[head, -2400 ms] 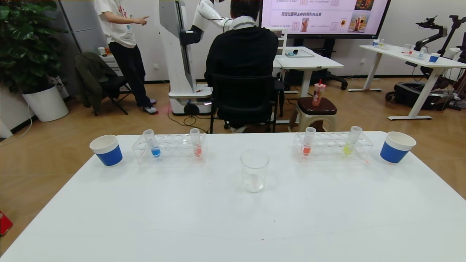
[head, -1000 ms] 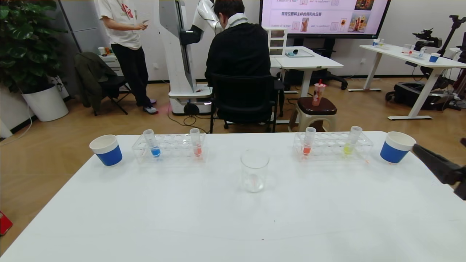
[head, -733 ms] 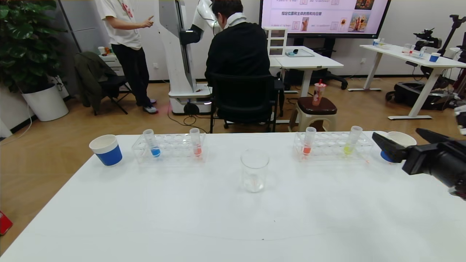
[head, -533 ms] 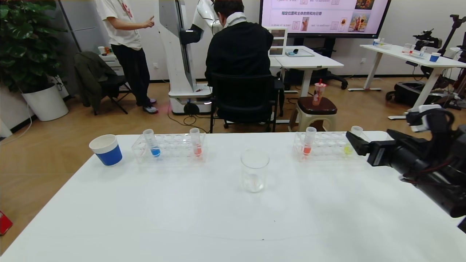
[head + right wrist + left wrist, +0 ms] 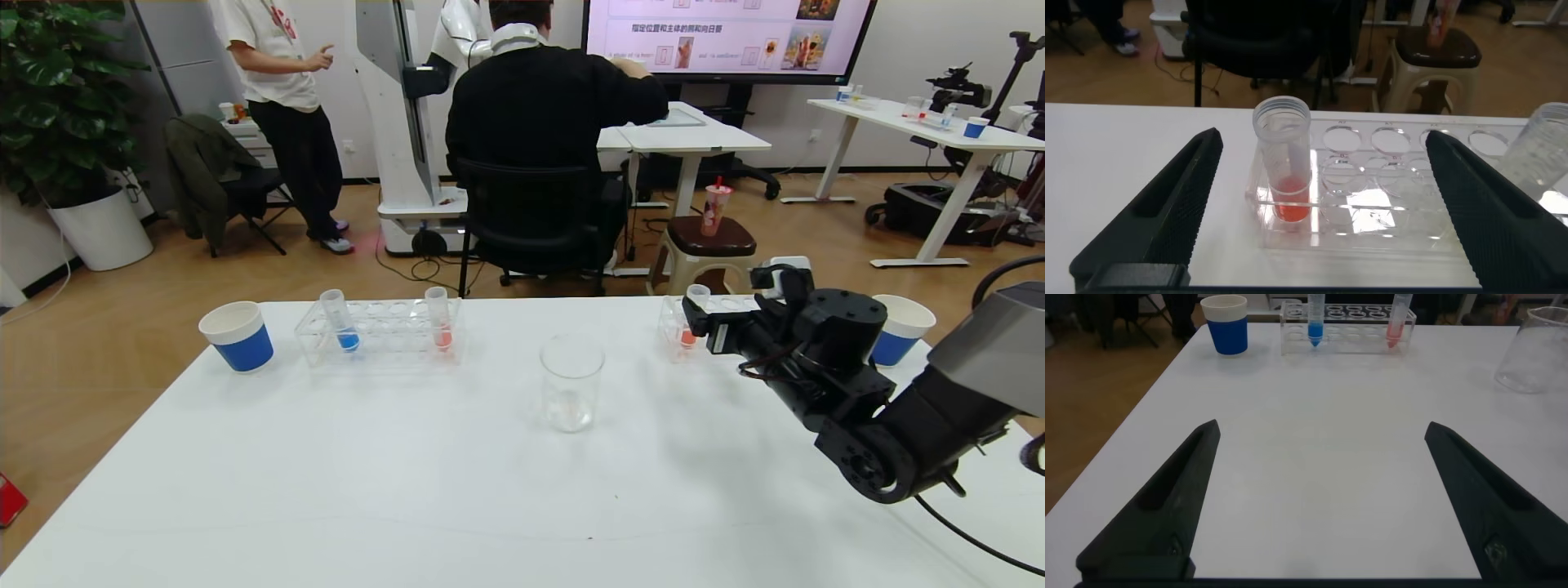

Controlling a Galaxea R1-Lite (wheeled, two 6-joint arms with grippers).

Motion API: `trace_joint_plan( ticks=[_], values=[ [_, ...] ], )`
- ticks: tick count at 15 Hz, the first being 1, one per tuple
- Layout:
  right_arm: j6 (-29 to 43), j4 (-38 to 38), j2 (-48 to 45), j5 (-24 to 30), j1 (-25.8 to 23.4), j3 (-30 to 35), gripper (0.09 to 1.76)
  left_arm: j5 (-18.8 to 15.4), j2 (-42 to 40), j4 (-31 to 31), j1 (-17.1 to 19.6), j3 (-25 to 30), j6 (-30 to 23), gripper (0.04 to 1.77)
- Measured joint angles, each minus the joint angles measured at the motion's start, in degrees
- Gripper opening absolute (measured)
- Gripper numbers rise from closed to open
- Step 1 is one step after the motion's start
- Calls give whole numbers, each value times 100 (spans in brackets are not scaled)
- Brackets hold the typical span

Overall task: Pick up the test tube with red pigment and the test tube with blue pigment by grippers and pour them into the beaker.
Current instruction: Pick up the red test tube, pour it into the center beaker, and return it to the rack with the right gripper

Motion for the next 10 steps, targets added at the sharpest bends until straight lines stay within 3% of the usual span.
trace_joint_plan(
  ticks=[6,10],
  values=[
    [-11,-2,875,-26,-44,-1061,174,2,0,-2,0,0,-2,175],
    [-21,-39,1180,21,-107,-1408,174,2,0,-2,0,0,0,175]
  ],
)
